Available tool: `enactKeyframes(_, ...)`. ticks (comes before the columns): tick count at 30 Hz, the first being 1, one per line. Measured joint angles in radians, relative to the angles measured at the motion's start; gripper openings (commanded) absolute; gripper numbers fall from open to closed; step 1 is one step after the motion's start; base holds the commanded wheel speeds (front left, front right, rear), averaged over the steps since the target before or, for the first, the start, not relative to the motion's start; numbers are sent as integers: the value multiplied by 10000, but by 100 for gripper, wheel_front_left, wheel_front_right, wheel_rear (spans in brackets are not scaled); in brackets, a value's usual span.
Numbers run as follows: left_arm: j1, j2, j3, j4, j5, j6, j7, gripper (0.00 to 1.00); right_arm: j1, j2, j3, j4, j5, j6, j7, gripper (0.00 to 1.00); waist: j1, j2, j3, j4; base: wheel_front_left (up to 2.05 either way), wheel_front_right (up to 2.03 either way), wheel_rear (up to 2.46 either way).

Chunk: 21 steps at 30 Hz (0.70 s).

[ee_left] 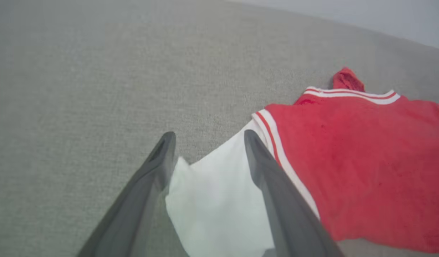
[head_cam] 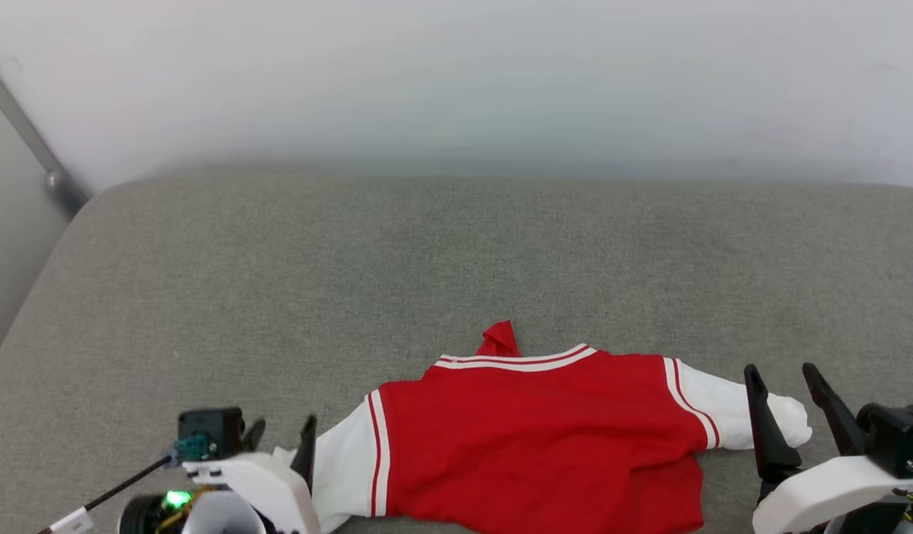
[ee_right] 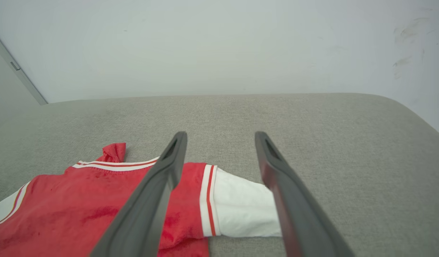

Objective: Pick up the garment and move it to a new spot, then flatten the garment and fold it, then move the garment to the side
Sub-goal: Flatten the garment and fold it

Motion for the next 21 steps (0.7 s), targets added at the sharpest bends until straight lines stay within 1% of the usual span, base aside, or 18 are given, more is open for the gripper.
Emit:
enactKeyframes(4, -452, 75, 134, -138, 458, -127, -1175, 100, 125, 2, 12, -46, 2, 0, 107, 100, 0, 0, -212, -41, 0, 0, 0)
enactKeyframes(6, -597, 77, 167, -238, 658, -272, -1814, 100, 141, 4, 23, -63, 23, 0, 142, 100, 0, 0, -267, -96, 0, 0, 0)
enactKeyframes(8, -692, 4, 211, -324, 713, -351, -2339, 100, 146, 4, -48, -54, 113, 0, 234, 100, 0, 0, -315, -143, 0, 0, 0)
enactKeyframes(11, -695, -50, 234, -399, 878, -362, -2982, 100, 191, 6, -280, 100, 376, 0, 652, 100, -1, 0, -354, -175, 0, 0, 0)
enactKeyframes(14, -701, -153, 217, -564, 1005, -359, -3392, 100, 229, -46, -640, 293, 591, 0, 1375, 100, 0, 0, -320, -104, 0, 0, 0)
enactKeyframes(18, -717, -201, 188, -899, 1235, -242, -3666, 100, 17, -345, -1561, 924, 1005, 0, 3018, 100, 0, 0, -128, 15, 0, 0, 0)
enactKeyframes(21, -857, -291, 132, -1202, 1325, -194, -3731, 100, -549, -780, -1923, 1392, 1354, 0, 4389, 100, 0, 0, 157, 133, 0, 0, 0)
